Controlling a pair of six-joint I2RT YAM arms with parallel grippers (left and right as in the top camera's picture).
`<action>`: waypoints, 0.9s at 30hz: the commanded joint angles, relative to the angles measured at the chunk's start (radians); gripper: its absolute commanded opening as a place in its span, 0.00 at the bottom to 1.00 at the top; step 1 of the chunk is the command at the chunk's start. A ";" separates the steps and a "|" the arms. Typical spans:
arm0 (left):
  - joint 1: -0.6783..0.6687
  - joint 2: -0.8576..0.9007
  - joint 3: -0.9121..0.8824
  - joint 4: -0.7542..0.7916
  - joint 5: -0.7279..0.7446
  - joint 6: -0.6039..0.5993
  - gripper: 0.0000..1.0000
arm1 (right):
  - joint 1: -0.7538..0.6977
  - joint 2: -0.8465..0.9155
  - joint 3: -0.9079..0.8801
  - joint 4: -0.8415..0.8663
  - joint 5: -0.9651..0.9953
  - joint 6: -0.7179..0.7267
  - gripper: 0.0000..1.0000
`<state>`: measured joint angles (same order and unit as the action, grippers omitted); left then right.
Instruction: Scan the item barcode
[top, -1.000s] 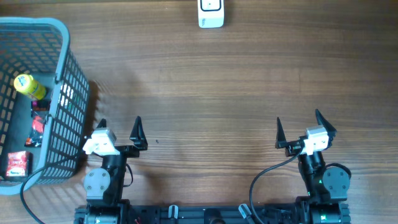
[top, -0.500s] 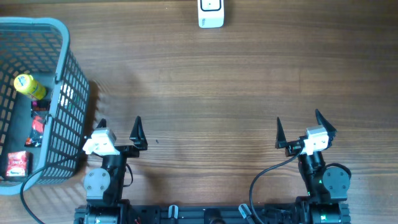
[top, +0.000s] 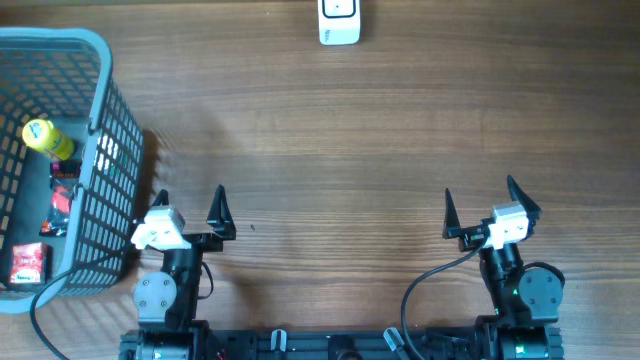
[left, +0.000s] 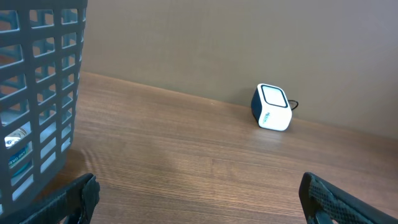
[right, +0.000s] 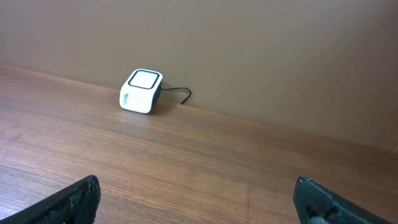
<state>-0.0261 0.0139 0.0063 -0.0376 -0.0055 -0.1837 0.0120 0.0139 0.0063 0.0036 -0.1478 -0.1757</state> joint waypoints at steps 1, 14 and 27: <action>-0.005 -0.007 -0.001 0.045 0.063 -0.034 1.00 | 0.004 0.003 -0.001 0.004 0.013 0.018 1.00; -0.005 0.191 0.344 -0.112 0.226 0.024 1.00 | 0.004 0.003 -0.001 0.004 0.013 0.018 1.00; -0.005 1.002 1.550 -0.828 -0.206 0.020 1.00 | 0.004 0.003 -0.001 0.004 0.013 0.018 1.00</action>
<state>-0.0269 0.8150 1.2057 -0.7414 -0.0429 -0.2058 0.0120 0.0166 0.0063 0.0036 -0.1474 -0.1757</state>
